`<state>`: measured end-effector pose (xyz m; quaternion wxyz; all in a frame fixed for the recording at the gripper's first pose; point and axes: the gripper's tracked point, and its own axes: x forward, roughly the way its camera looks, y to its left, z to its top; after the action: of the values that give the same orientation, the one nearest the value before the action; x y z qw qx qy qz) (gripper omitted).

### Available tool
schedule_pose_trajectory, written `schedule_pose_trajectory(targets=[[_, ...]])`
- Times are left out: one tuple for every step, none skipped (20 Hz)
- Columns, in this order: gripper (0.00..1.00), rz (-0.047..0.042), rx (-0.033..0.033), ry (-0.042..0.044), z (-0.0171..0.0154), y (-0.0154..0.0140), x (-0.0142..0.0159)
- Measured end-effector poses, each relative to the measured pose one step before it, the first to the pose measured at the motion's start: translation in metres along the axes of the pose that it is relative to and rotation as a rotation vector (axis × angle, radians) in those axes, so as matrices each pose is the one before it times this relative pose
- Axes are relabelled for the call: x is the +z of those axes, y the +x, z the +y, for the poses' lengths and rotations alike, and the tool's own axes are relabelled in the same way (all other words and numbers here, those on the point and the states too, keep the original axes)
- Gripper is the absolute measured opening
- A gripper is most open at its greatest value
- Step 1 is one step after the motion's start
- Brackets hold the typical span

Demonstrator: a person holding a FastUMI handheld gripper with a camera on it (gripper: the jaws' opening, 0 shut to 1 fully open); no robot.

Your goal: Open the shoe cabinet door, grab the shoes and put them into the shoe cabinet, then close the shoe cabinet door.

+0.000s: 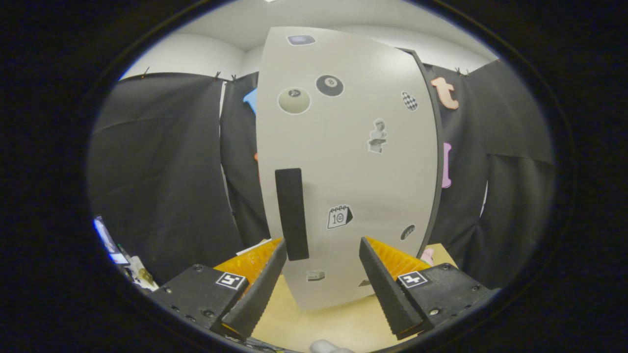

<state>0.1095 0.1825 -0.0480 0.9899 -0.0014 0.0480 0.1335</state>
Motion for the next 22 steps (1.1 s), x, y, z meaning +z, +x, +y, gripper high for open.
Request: schedule_pose_trajectory(targets=[[0.98, -0.00299, -0.01021, 0.00079, -0.00353, -0.00638, 0.00326], [0.98, -0.00693, -0.00677, 0.00206, -0.00313, -0.0079, 0.00313], [0.98, -0.00843, 0.0011, 0.00469, -0.0018, -0.00895, 0.00513], [0.98, -0.01179, 0.00849, 0.00294, 0.00243, -0.00914, 0.00592], [0.99, -0.01204, -0.00238, -0.00122, -0.00109, -0.01069, 0.00625], [0.99, -0.01105, -0.01353, -0.00823, -0.00559, -0.01181, 0.00582], [0.99, -0.01551, -0.01474, -0.00854, -0.00486, -0.01157, 0.00623], [0.99, -0.01411, -0.01386, -0.00637, -0.00408, -0.01152, 0.00582], [0.98, -0.01763, -0.02029, -0.00689, -0.00545, -0.01116, 0.00525], [0.99, -0.02215, -0.02815, -0.01206, -0.00776, -0.01031, 0.00569], [0.98, -0.01369, -0.0341, -0.0214, -0.00903, -0.00984, 0.00362], [0.98, -0.00764, -0.02559, -0.02359, -0.00626, -0.00955, 0.00008], [0.99, 0.00127, -0.01296, -0.01418, -0.00282, -0.00945, -0.00112], [0.98, 0.00039, -0.00375, -0.00283, -0.00083, -0.00906, -0.00221], [0.99, 0.00641, 0.00444, 0.00306, 0.00024, -0.00965, -0.00236], [0.98, 0.00704, 0.0011, 0.00351, -0.00178, -0.00838, -0.00249], [0.99, 0.00551, -0.00434, 0.00512, -0.00308, -0.00823, -0.00259], [0.99, 0.00401, -0.00421, 0.01085, -0.00438, -0.00765, -0.0012], [0.99, 0.00264, -0.00151, 0.0123, -0.00219, -0.00664, -0.00083], [0.98, -0.00009, -0.00439, 0.01023, -0.00248, -0.0061, -0.00056], [0.99, -0.00209, -0.00873, 0.00539, -0.00372, -0.00476, 0.00108], [0.98, 0.0016, -0.01638, 0.00364, -0.00516, -0.00334, -0.00137]])
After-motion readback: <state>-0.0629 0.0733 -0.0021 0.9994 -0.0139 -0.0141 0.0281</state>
